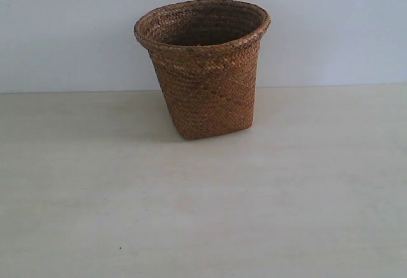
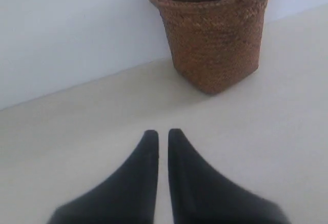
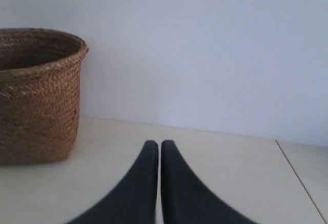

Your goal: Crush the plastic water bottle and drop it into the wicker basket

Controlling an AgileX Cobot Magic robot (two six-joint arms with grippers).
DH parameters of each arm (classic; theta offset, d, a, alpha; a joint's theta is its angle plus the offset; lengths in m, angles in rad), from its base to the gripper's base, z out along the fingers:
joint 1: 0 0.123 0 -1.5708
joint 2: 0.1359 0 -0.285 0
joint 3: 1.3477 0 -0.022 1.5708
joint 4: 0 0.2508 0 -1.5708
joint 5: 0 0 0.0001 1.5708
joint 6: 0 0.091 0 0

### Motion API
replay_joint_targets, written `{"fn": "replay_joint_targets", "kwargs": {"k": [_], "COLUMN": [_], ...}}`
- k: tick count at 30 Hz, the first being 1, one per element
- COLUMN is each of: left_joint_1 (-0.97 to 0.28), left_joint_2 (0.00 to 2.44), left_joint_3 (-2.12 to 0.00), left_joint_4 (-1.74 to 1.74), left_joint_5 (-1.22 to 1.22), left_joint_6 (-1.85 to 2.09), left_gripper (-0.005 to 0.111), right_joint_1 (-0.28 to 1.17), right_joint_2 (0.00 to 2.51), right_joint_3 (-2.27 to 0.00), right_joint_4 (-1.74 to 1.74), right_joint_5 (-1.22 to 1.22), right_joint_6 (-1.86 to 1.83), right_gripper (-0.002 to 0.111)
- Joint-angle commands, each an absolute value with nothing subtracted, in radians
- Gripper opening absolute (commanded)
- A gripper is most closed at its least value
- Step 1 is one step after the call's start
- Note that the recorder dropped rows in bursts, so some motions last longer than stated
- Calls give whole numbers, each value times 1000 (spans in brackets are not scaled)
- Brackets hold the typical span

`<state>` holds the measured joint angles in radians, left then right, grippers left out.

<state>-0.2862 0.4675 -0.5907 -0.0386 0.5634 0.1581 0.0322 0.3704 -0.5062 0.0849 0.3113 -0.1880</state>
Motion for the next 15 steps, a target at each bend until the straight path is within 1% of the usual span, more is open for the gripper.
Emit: {"fn": "replay_joint_targets", "kwargs": {"k": [1, 5, 8, 15], "left_joint_1": [-290, -290, -290, -290], "left_joint_2": [333, 207, 139, 102], "left_joint_3": [-510, -416, -337, -162], "left_joint_4": [-96, -124, -124, -124], "left_joint_5": [443, 282, 210, 39], "left_joint_6": [137, 137, 137, 126], "left_gripper": [4, 4, 4, 4], "right_joint_1": [29, 29, 29, 29], "right_joint_2": [255, 148, 97, 81], "right_joint_3": [-458, -363, -273, -180], "right_joint_4": [160, 184, 184, 175], "right_joint_5": [293, 211, 125, 99], "right_joint_6": [-184, -184, -191, -210], "right_gripper": [0, 0, 0, 0]}}
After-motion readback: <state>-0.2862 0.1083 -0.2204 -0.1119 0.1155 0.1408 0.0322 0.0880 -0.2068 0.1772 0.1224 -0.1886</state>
